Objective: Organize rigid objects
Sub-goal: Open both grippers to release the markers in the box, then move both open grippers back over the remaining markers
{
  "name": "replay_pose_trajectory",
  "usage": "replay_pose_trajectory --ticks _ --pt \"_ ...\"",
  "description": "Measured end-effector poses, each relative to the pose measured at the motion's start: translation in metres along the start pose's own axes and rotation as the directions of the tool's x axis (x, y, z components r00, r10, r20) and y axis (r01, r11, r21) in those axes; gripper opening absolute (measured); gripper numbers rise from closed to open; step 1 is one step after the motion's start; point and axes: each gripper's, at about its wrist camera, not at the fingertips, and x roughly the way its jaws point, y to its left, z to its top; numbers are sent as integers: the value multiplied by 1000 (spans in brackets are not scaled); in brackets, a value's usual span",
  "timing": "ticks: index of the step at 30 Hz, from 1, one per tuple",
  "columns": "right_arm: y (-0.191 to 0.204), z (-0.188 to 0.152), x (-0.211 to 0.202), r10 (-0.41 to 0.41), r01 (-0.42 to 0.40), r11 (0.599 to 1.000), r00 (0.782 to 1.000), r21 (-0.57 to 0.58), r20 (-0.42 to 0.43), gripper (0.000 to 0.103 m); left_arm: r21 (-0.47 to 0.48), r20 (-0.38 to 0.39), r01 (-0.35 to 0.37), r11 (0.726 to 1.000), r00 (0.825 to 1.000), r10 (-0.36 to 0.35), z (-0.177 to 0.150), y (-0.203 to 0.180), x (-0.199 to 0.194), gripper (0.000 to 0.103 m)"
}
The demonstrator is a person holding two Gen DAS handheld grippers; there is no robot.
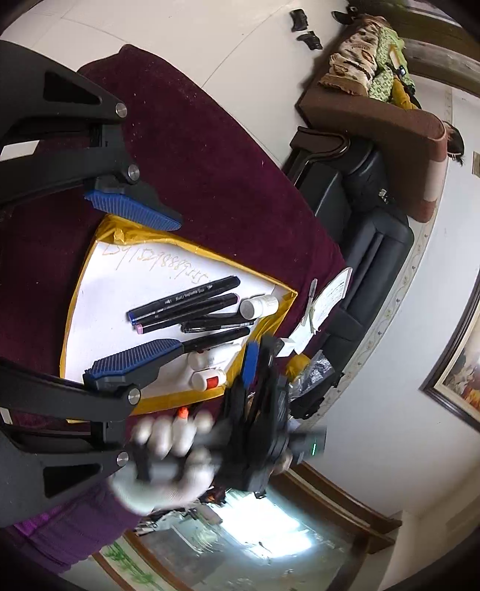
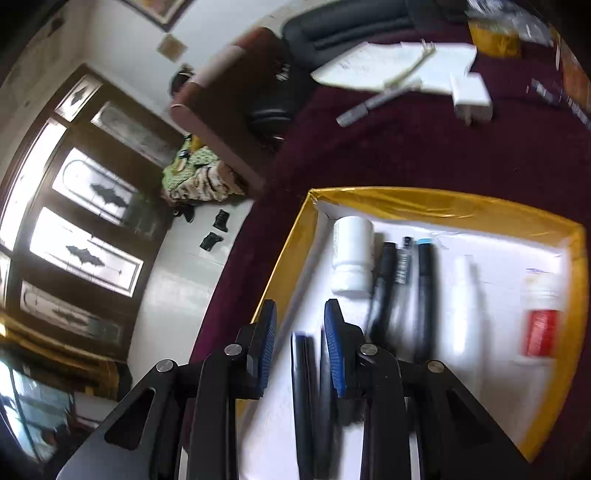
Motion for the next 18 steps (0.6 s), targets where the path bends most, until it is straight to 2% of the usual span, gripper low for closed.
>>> replay_pose_trajectory --ticks 3,6,9,11,14,16,17,18 --pt "-15 -20 -41 -37 40 998 998 -57 52 29 27 -32 -6 1000 999 7 -1 -13 12 60" --pt "-39 -38 -71 -69 73 996 993 -49 91 30 79 -78 -24 997 996 30 -1 -36 26 60" --pt "-68 -50 -95 -86 88 996 988 -4 127 30 202 -148 -55 978 985 86 -1 -67 53 60" --pt "-84 -57 -108 -87 84 996 985 29 148 30 246 -196 -86 965 971 137 -1 -74 70 60" --pt "-98 -63 -123 -69 59 996 983 59 169 30 296 -306 -117 948 928 210 -2 -78 107 60" --pt "-103 -67 -132 -59 48 997 981 67 184 30 317 -346 -119 941 909 232 -5 -77 123 48" --pt "-104 -68 -135 -57 44 997 980 69 191 31 335 -368 -131 933 893 257 -7 -76 132 36" --pt "-105 -70 -138 -56 43 997 978 69 201 31 343 -361 -143 928 892 271 -7 -75 137 32"
